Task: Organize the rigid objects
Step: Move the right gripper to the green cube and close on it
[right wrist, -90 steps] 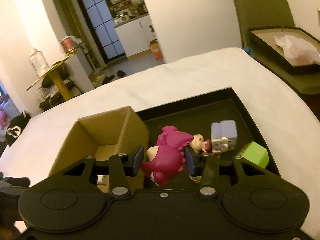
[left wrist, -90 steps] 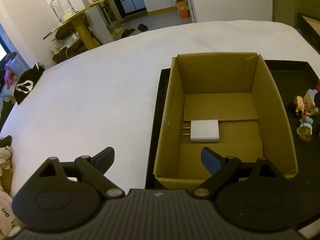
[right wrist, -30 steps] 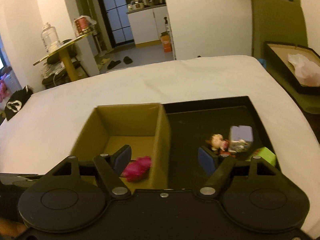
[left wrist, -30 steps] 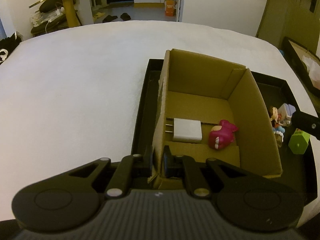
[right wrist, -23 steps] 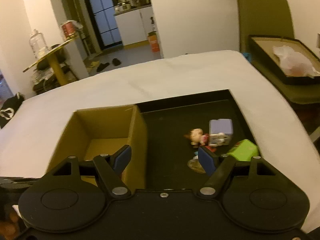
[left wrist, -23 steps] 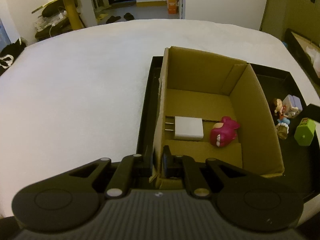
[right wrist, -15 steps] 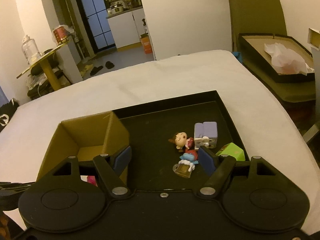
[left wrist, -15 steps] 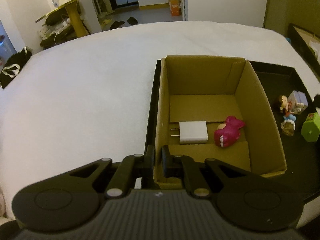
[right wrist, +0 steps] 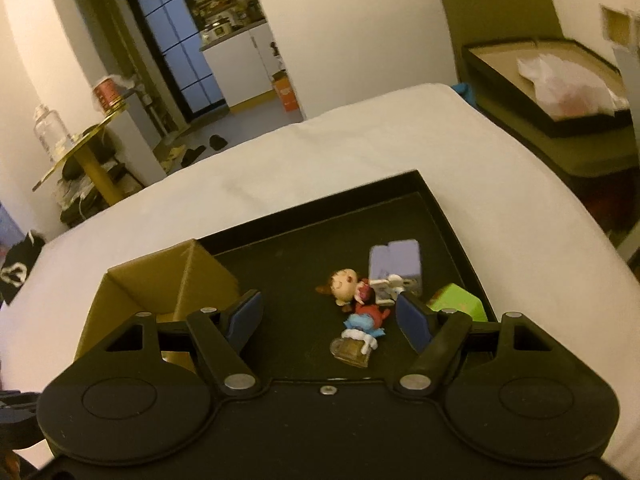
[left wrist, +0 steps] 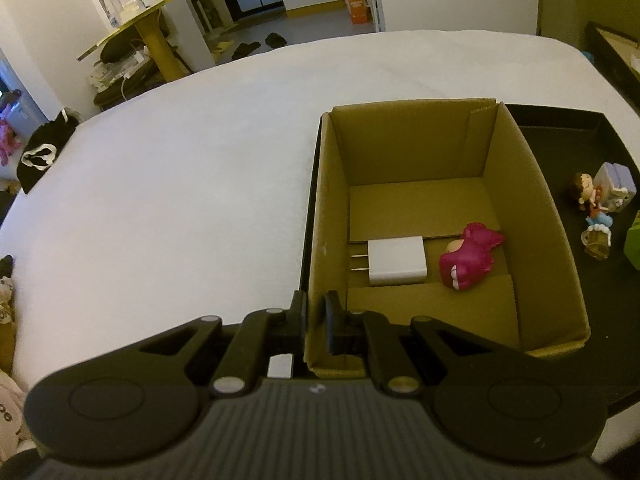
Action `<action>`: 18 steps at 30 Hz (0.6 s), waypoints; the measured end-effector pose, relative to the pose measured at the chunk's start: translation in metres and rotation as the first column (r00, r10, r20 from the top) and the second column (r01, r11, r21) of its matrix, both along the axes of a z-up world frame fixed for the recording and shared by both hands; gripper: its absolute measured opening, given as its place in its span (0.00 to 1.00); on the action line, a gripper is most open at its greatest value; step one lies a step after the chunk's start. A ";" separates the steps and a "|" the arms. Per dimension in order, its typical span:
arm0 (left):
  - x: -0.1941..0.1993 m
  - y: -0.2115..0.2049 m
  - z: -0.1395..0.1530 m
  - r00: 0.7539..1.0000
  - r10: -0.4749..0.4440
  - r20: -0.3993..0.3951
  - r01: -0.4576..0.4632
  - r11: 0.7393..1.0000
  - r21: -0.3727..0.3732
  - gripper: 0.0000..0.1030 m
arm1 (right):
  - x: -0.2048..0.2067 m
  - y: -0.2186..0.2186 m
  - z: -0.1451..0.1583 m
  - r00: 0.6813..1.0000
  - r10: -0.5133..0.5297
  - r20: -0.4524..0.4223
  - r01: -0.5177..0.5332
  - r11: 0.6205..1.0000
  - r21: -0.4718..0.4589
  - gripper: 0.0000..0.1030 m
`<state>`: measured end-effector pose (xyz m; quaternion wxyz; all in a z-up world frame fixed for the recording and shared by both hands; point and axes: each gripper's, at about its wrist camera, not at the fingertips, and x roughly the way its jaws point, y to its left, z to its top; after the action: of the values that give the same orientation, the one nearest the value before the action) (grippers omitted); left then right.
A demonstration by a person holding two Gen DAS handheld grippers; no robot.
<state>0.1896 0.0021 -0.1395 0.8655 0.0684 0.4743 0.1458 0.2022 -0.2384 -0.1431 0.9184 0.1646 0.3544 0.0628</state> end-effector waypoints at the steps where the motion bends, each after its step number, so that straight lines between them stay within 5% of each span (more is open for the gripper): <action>1: 0.002 -0.003 -0.001 1.000 0.000 -0.007 0.000 1.000 0.020 0.12 | 0.000 -0.003 -0.002 1.000 -0.009 -0.006 0.009 1.000 0.012 0.71; 5: 0.005 -0.009 -0.001 1.000 0.005 -0.016 -0.004 0.997 0.073 0.15 | 0.001 -0.015 -0.014 0.999 -0.028 -0.016 0.029 0.997 0.066 0.71; 13: 0.016 -0.009 0.001 0.998 0.069 -0.007 -0.067 0.988 0.139 0.59 | 0.004 -0.030 -0.035 0.995 -0.085 -0.049 0.091 0.988 0.128 0.76; 18: 0.023 -0.010 0.004 0.995 0.099 0.007 -0.099 0.980 0.170 0.71 | 0.007 -0.035 -0.049 0.985 -0.150 -0.087 0.164 0.971 0.175 0.76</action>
<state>0.2129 -0.0083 -0.1356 0.8478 0.1184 0.4636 0.2286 0.2088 -0.2738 -0.1917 0.8879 0.2775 0.3665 0.0159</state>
